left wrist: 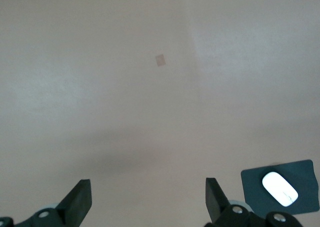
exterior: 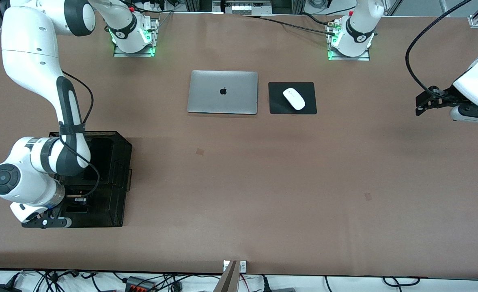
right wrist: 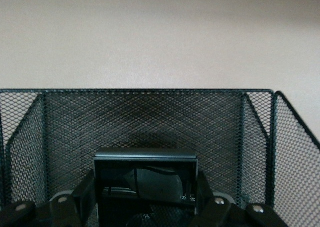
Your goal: Place phones with both arms
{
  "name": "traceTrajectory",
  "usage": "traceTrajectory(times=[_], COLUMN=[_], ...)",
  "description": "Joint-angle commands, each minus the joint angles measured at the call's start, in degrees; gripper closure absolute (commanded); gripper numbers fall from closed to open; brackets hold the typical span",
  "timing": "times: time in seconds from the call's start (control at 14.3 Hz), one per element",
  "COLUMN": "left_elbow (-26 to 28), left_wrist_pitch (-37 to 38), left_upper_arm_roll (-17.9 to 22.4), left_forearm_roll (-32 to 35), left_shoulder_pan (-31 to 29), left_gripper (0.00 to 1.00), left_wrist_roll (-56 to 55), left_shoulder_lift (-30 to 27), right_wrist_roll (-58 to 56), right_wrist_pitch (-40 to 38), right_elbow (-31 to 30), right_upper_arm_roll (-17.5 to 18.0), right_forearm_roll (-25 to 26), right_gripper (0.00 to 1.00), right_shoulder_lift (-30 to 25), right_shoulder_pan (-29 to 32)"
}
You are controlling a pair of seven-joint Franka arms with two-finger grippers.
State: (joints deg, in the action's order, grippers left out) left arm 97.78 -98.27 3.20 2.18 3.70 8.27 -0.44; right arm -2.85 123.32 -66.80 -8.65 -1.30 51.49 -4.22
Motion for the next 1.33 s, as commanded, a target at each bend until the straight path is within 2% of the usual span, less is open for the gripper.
traceTrajectory(times=[0.0, 0.07, 0.14, 0.21, 0.42, 0.7, 0.98, 1.26], left_elbow=[-0.9, -1.0, -1.0, -1.0, -1.0, -1.0, -1.0, -1.0], left_wrist_pitch=[1.9, 1.9, 1.9, 1.9, 1.9, 1.9, 1.9, 1.9], left_upper_arm_roll=[0.1, 0.1, 0.1, 0.1, 0.1, 0.1, 0.1, 0.1], left_forearm_roll=[-0.9, -0.9, -0.9, -0.9, -0.9, -0.9, -0.9, -0.9], left_shoulder_pan=[0.3, 0.3, 0.3, 0.3, 0.3, 0.3, 0.3, 0.3], left_gripper=[0.0, 0.0, 0.0, 0.0, 0.0, 0.0, 0.0, 0.0], left_wrist_roll=[-0.2, -0.2, -0.3, -0.2, -0.2, -0.2, -0.2, -0.2], left_shoulder_lift=[-0.5, -0.4, -0.4, -0.4, -0.4, -0.4, -0.4, -0.4], right_wrist_roll=[-1.0, -1.2, -0.8, -0.3, -0.6, -0.8, 0.7, 1.0], right_wrist_pitch=[-0.2, -0.2, -0.3, -0.2, -0.3, -2.6, -19.0, -30.3], right_elbow=[-2.1, -2.8, -3.3, -3.9, -3.3, -3.2, -3.3, -3.8], right_upper_arm_roll=[0.7, 0.7, 0.7, 0.7, 0.7, 1.4, 1.3, 1.4], right_forearm_roll=[1.0, 1.0, 1.0, 0.4, 0.2, -0.1, -0.1, -0.2], right_gripper=[0.79, 0.69, 0.38, 0.0, 0.0, 0.0, 0.0, 0.0], right_shoulder_lift=[-1.4, -1.5, -1.5, -1.6, -4.3, -11.8, -20.0, -25.5], right_shoulder_pan=[0.4, 0.3, 0.3, 0.4, 0.4, -0.3, -1.8, -2.0])
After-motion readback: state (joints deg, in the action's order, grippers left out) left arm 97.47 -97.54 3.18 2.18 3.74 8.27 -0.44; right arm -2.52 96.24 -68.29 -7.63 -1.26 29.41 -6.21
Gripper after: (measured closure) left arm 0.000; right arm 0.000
